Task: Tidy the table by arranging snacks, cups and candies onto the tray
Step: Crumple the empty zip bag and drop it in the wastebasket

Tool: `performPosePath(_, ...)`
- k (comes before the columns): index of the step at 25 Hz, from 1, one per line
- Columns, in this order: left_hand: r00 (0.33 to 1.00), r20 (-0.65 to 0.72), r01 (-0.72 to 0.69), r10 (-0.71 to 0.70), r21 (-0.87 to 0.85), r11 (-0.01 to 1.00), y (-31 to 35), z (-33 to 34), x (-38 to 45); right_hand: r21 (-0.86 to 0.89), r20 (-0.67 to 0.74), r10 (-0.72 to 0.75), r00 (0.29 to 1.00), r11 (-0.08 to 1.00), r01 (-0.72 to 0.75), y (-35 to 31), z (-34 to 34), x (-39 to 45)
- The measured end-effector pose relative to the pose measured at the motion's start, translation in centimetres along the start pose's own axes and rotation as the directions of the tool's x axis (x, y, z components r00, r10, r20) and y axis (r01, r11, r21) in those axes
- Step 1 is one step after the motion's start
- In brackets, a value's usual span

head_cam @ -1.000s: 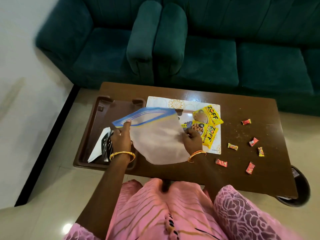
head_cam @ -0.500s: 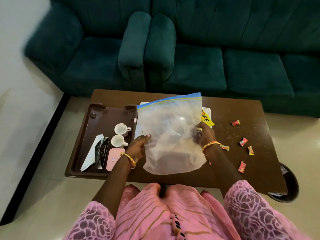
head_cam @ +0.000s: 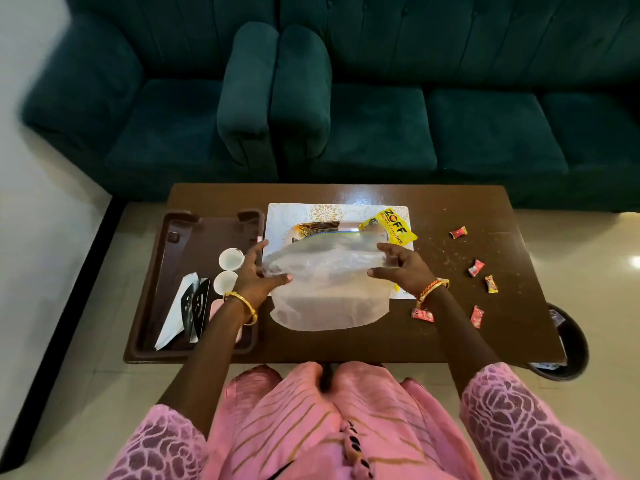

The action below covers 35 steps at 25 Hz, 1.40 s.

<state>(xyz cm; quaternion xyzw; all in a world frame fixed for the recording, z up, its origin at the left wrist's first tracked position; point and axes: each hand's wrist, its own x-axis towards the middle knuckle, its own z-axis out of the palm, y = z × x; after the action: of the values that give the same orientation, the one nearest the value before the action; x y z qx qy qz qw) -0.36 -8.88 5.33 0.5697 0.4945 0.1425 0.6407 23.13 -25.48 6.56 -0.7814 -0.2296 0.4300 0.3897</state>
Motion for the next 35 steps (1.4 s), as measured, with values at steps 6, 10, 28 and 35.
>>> performPosePath(6,0.986,0.041,-0.134,0.163,0.776,0.616,-0.2,0.5,-0.9,-0.438,-0.209,-0.153,0.966,0.898,0.047,0.9,0.5,-0.3)
performPosePath(10,0.971,0.208,-0.239,0.118,0.827,0.509,0.3,1.8,-1.4,-0.277,-0.135,-0.184,0.974,0.95,0.141,-0.5,-0.1,-1.0)
performPosePath(28,0.862,0.474,0.264,-0.181,-0.114,0.958,1.4,4.7,-2.2,0.594,0.168,-0.048,0.985,0.802,-0.062,-0.4,4.4,-5.0)
performPosePath(35,0.828,0.529,0.324,-0.186,-0.18,0.929,0.6,4.3,-1.8,0.678,0.073,0.054,0.996,0.73,-0.09,0.5,3.6,-3.4)
